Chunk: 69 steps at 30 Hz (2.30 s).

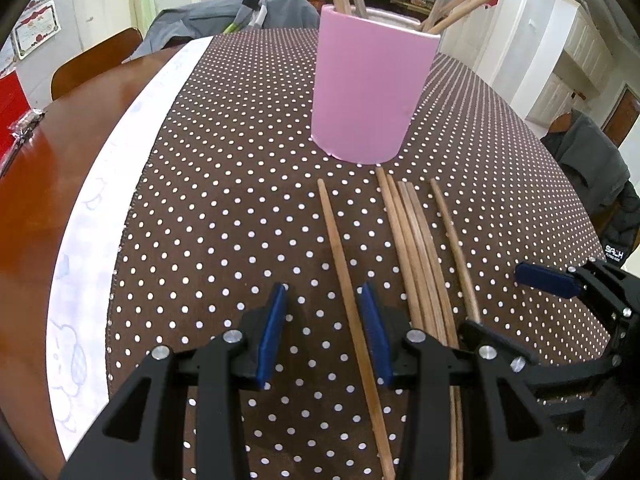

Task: Organize utensils
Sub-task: 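Close the right tool on a chopstick while the left tool grasps another, then raise both chopsticks upright and lower them into the pink cup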

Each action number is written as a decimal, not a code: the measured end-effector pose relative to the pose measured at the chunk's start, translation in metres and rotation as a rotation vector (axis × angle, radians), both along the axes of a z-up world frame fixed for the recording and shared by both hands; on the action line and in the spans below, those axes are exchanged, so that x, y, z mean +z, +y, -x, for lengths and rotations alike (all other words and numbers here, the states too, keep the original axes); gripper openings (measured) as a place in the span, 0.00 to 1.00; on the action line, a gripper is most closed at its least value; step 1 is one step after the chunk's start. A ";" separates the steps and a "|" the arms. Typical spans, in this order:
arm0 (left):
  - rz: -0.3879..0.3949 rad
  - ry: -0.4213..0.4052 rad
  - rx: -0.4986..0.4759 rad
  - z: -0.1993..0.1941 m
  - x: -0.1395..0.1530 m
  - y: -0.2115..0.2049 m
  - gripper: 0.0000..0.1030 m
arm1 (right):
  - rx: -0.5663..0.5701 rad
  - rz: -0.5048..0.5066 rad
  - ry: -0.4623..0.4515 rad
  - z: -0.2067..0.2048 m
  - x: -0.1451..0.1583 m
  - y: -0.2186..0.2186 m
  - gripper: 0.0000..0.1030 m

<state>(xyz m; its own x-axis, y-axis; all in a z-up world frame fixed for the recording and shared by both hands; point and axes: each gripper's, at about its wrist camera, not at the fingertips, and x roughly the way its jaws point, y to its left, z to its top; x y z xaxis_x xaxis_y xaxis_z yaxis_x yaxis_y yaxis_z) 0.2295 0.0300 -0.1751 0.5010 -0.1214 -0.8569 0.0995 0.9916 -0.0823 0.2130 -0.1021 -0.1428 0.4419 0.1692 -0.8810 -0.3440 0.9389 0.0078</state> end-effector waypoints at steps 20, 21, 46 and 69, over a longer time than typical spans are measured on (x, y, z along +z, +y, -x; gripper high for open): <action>0.107 -0.015 0.043 0.005 0.006 0.008 0.06 | -0.038 -0.182 0.055 -0.013 0.008 -0.067 0.05; 0.109 -0.025 0.042 0.007 0.009 0.007 0.06 | -0.038 -0.194 0.051 -0.011 0.008 -0.070 0.05; 0.272 -0.653 -0.114 0.048 0.137 -0.025 0.06 | 0.048 -0.524 -0.359 0.043 0.134 -0.091 0.06; 0.373 -1.009 0.058 -0.024 0.169 -0.007 0.06 | -0.060 -0.632 -0.822 -0.027 0.178 -0.046 0.06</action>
